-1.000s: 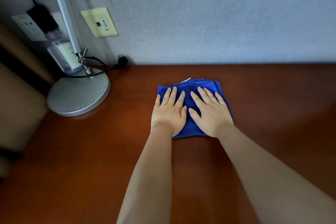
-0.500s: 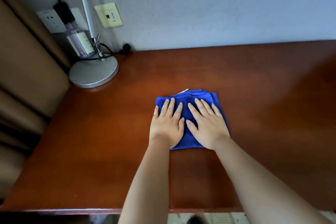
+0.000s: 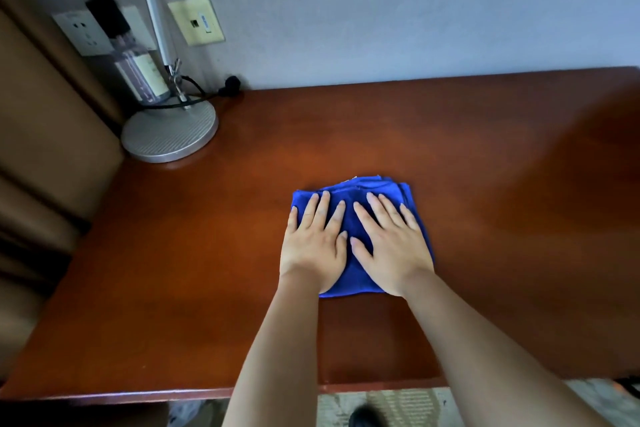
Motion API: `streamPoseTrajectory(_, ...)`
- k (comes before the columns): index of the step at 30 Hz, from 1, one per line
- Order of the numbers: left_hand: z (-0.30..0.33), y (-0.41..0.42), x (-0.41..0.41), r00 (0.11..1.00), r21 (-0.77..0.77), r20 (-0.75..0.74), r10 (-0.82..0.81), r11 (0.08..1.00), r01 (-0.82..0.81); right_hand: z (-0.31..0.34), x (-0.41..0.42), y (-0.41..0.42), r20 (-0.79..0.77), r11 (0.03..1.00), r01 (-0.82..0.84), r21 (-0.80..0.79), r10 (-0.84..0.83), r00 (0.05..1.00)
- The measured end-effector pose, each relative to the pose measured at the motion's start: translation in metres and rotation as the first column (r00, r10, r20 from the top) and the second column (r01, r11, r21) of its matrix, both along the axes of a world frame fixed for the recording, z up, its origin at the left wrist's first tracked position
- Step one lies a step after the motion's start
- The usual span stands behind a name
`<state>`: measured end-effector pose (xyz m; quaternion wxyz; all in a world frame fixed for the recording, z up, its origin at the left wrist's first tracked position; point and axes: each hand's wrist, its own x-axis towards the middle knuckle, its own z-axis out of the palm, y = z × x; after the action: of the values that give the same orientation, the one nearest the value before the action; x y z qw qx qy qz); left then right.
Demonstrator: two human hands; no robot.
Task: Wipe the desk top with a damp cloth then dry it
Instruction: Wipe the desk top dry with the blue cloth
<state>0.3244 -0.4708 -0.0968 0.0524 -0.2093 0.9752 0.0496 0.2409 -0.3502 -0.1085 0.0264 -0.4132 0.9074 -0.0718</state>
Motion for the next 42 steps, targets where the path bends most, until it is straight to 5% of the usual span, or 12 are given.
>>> streamPoseTrajectory(18,-0.003,-0.08,-0.1,0.997,0.012,-0.024,0.071,0.997,-0.07,0.004,-0.109,-0.09,-0.024,0.998,-0.052,0.036,0.053,0.998)
streamPoseTrajectory(42,-0.003,0.02,0.067,1.0,0.011,0.007,-0.013,1.0,0.013,0.006,0.065,0.018,0.002,0.996,-0.048,0.075,0.048,0.999)
